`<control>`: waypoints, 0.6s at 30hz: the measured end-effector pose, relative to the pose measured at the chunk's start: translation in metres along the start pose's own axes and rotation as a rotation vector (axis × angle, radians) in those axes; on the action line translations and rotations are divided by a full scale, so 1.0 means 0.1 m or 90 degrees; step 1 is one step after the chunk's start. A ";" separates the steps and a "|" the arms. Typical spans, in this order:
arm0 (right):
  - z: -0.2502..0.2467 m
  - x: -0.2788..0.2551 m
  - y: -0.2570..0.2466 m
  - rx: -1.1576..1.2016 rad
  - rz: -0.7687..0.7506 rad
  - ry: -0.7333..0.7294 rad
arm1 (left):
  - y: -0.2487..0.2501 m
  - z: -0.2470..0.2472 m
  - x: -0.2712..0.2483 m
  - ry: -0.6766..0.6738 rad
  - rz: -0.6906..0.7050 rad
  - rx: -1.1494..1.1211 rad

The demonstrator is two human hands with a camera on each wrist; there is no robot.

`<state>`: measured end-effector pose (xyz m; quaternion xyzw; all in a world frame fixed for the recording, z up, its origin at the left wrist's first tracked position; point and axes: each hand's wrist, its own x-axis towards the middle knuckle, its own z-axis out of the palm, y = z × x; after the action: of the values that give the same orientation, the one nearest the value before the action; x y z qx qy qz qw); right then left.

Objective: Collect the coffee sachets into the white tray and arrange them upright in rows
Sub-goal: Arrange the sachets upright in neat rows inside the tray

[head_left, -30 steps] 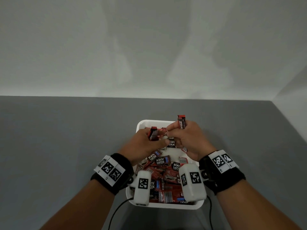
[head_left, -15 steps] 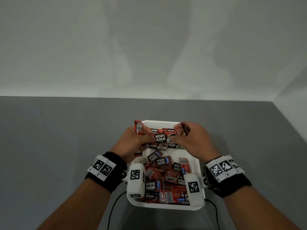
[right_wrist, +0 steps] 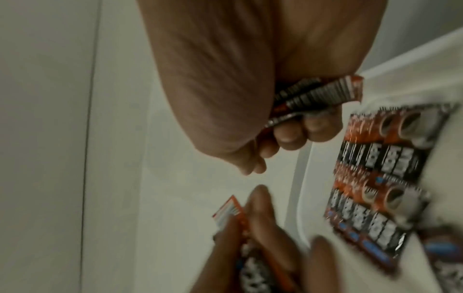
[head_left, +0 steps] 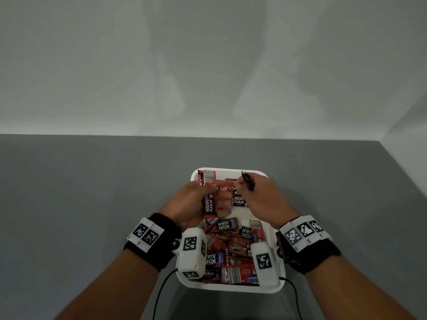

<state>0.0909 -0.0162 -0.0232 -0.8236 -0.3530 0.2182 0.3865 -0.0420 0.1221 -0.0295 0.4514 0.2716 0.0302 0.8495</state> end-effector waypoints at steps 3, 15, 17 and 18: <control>-0.02 -0.01 -0.12 0.282 0.087 0.006 | -0.04 0.06 -0.02 0.008 0.041 0.190; -0.12 0.02 0.02 0.296 0.112 0.030 | 0.01 -0.13 0.05 0.106 0.159 0.138; -0.11 0.02 0.02 0.230 0.082 0.029 | 0.02 -0.11 0.05 0.116 0.172 0.120; -0.11 0.02 0.02 0.196 0.072 0.029 | 0.03 -0.10 0.04 0.113 0.176 0.122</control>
<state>0.1001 -0.0211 -0.0180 -0.7778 -0.2596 0.2721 0.5035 -0.0428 0.1325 -0.0333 0.5589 0.2823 0.1602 0.7630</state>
